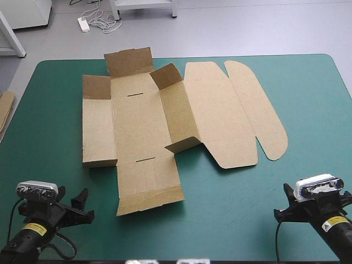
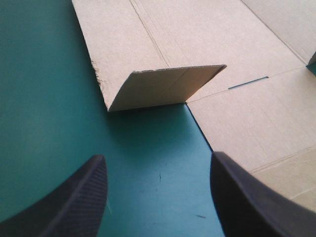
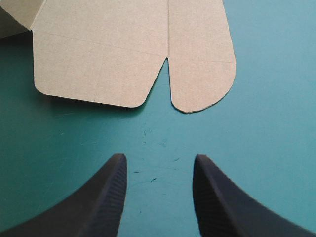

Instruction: Fold the box

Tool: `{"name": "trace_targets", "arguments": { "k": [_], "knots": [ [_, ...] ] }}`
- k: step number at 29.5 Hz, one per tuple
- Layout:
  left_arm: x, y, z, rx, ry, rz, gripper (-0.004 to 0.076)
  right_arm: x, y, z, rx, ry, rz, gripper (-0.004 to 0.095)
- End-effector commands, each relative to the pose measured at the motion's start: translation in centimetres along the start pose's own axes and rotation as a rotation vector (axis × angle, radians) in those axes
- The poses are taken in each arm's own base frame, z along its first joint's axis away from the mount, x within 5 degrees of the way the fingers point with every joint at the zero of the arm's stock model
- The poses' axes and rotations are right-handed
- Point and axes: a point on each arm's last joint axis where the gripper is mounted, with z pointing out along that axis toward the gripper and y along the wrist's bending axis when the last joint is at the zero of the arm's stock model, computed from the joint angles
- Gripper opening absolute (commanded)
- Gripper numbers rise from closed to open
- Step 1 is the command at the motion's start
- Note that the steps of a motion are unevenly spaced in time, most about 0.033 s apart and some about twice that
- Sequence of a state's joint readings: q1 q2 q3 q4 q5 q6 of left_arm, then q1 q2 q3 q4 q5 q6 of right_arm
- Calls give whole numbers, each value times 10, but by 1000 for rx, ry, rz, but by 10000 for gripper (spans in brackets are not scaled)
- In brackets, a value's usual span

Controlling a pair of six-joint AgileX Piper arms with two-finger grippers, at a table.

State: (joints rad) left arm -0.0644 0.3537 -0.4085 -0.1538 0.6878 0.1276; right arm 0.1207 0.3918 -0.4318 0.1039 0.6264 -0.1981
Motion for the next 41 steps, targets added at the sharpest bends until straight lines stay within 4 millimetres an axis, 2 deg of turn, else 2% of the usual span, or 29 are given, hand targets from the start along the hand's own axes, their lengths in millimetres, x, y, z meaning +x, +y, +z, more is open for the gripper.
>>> {"name": "trace_targets", "arguments": {
  "k": [1,29,33,41],
  "knots": [
    [-13,0,-2,2,-74,-10,441,-14,-2,-3,21,-84,7,404],
    [-12,-1,-3,5,-59,-22,442,-14,-2,-3,21,-84,7,404],
    [-28,-2,-13,7,-47,-15,442,-21,-3,-6,21,-96,11,405],
    [-100,-3,-30,10,-97,-1,442,-73,-10,-18,46,-162,-15,407]
  ]
}}
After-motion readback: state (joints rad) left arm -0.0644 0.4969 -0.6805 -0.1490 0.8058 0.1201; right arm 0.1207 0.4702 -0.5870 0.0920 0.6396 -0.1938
